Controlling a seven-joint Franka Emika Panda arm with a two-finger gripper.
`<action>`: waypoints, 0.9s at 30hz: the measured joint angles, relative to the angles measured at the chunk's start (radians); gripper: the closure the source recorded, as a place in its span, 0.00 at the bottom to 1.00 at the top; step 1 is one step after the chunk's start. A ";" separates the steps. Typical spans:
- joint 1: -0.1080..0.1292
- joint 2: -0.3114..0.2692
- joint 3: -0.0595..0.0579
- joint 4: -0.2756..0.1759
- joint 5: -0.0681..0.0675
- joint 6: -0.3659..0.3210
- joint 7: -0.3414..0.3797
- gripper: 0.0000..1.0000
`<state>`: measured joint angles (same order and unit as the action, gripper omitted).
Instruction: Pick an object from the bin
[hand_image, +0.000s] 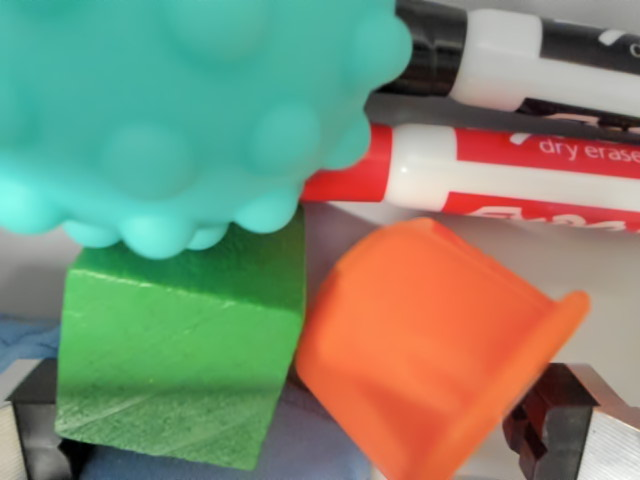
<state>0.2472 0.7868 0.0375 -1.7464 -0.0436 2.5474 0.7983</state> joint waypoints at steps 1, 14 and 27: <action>0.000 0.002 0.000 0.001 0.000 0.002 0.000 0.00; 0.000 0.013 0.000 0.007 0.000 0.010 0.000 1.00; 0.006 0.024 -0.004 0.007 -0.003 0.012 0.000 1.00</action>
<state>0.2534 0.8105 0.0336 -1.7398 -0.0468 2.5599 0.7983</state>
